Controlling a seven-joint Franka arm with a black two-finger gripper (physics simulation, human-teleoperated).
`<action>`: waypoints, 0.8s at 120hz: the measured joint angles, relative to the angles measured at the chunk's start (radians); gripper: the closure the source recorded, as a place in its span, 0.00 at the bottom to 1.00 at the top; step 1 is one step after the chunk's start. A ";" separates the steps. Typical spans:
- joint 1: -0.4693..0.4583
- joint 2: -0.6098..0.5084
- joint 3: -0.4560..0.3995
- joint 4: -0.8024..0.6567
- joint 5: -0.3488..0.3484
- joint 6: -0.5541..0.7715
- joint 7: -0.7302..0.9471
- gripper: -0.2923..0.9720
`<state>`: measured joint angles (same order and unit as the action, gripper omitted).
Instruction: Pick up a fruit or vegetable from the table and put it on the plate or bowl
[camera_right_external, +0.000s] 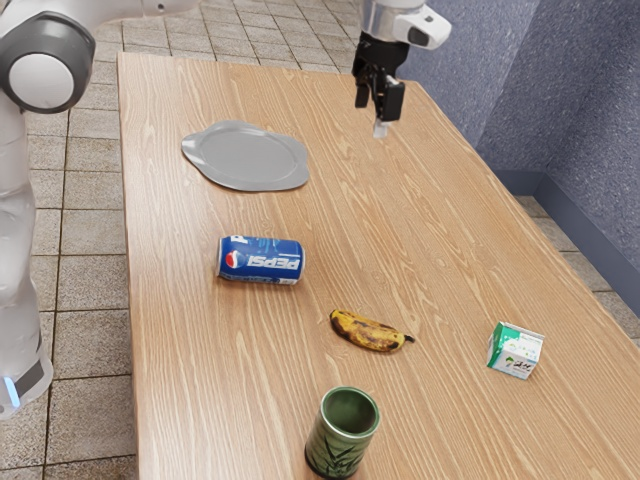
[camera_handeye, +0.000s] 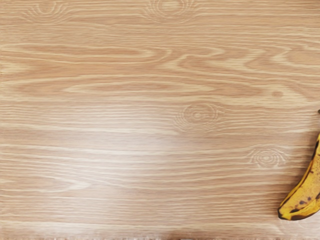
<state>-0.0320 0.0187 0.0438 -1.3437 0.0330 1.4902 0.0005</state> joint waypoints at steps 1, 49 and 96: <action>0.001 0.000 0.000 0.000 0.000 -0.001 0.000 0.23; 0.185 -0.042 -0.097 0.256 0.022 -0.106 0.008 0.23; -0.015 0.230 -0.180 0.264 0.025 -0.119 0.017 0.23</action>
<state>-0.0472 0.2489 -0.1364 -1.0801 0.0576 1.3715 0.0177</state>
